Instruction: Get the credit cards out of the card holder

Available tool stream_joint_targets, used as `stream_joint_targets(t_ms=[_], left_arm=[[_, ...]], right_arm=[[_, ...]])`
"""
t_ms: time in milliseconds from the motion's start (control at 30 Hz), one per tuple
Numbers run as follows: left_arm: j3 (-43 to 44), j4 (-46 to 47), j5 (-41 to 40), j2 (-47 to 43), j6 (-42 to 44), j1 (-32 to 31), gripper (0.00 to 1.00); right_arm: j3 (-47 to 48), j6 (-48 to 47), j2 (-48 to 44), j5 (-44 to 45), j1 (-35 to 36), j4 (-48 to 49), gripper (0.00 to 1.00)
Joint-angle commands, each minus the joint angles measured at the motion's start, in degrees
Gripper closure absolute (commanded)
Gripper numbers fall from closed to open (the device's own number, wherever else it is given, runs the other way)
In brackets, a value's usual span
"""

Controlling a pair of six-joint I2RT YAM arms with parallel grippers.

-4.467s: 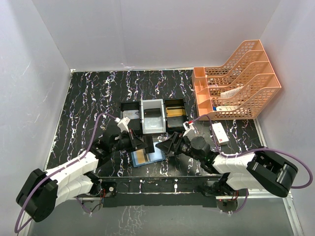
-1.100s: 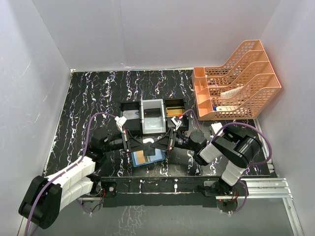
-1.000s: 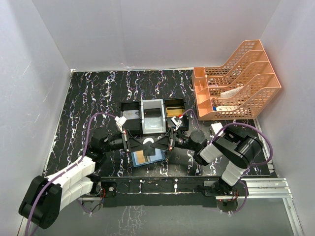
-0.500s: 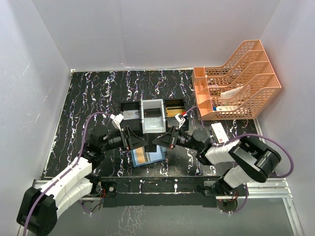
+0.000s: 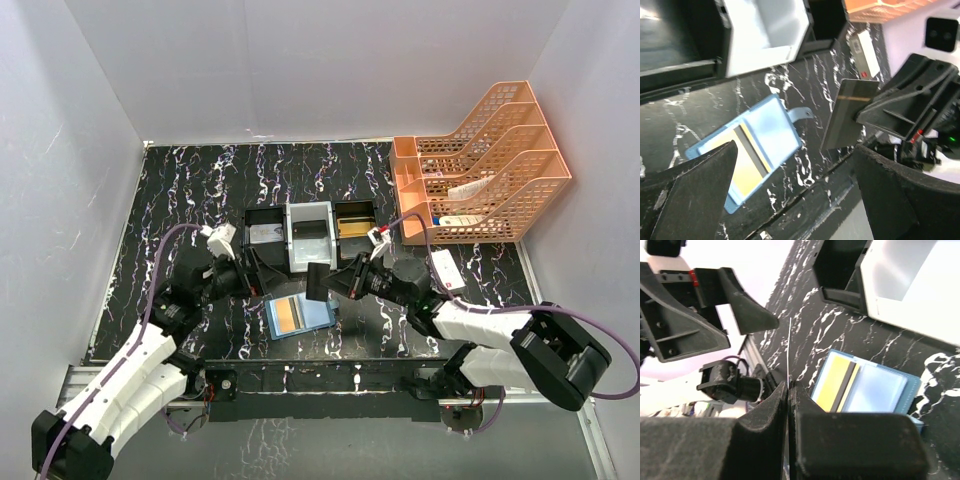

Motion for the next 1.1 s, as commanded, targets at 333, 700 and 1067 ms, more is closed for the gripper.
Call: stream_joint_targets(t_ms=[333,700,1067], left_arm=[[11.34,-21.15,-24.22,-2.21,5.73,0.4,0.01],[12.55,-26.07,-28.3,0.81,5.39,0.36,0.01],[12.41,-28.09,-31.8,-0.81,3.63,0.36,0.01]], right_arm=[[20.61,-27.89,-1.97,15.8,-0.14,-25.43,1.0],[25.15,-54.53,1.2,20.79,2.61,-21.32,1.0],[30.41,-70.05,8.91,24.09,4.21,-24.44,1.0]])
